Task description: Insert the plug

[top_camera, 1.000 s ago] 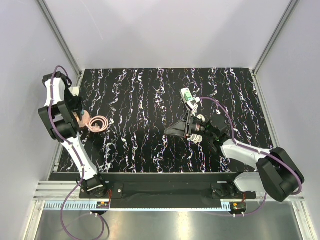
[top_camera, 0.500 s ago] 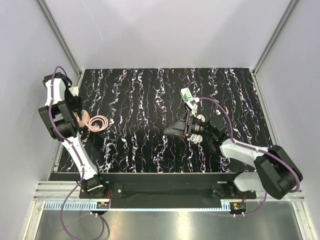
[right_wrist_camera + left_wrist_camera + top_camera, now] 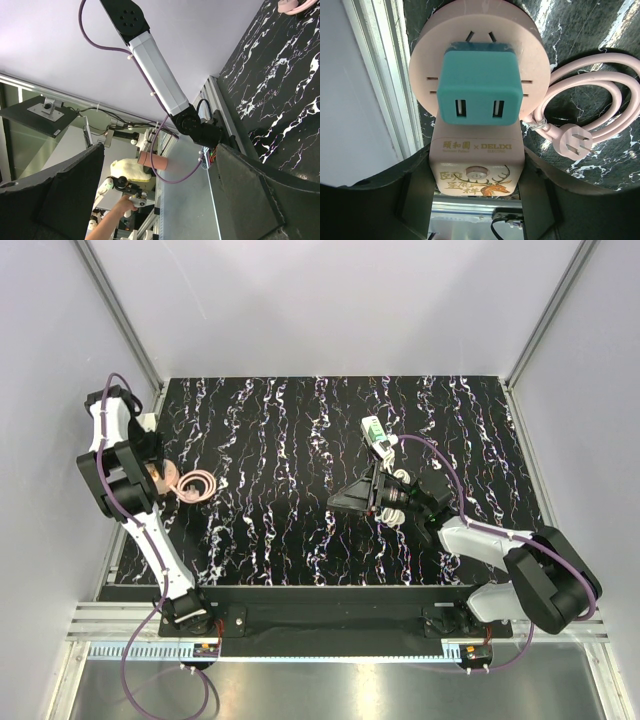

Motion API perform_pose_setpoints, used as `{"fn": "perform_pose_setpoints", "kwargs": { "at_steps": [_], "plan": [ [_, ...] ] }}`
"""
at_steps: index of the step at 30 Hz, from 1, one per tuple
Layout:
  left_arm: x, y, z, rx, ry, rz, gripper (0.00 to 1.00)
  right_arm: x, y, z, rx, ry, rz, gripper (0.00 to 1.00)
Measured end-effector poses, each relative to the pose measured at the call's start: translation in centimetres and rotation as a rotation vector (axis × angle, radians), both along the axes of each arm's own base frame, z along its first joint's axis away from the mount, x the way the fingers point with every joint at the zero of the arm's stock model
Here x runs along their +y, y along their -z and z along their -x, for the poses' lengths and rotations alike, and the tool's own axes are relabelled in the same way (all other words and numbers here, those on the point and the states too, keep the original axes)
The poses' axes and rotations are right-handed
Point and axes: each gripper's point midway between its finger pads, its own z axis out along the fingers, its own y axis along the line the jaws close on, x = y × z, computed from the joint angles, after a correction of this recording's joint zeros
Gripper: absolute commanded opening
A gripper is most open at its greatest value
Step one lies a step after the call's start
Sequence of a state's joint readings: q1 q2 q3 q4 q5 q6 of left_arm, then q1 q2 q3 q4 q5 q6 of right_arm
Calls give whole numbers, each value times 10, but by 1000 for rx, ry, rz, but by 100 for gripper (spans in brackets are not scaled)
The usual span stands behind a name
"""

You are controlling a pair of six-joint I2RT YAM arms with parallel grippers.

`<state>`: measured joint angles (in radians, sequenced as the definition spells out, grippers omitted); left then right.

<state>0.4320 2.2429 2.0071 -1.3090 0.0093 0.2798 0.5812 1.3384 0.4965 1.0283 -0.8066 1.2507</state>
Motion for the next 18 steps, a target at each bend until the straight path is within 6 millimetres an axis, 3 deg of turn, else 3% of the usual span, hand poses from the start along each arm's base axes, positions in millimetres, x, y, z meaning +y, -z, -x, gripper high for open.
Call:
{"fn": "perform_pose_setpoints", "kwargs": {
  "at_steps": [4, 7, 8, 9, 14, 18],
  "plan": [
    [0, 0, 0, -4, -1, 6, 36, 0, -1, 0, 1, 0, -2, 100],
    [0, 0, -1, -8, -3, 11, 50, 0, -1, 0, -1, 0, -3, 100],
    [0, -1, -1, -9, -4, 11, 66, 0, -1, 0, -1, 0, -3, 100],
    [0, -1, -1, -10, -5, 11, 99, 0, -1, 0, -1, 0, -3, 100],
    [4, 22, -13, -45, -10, 18, 99, -1, 0, 0, -4, 2, 4, 100],
    [3, 26, -12, -45, -14, 26, 99, -1, 1, 1, -17, 6, 16, 100]
  ]
}}
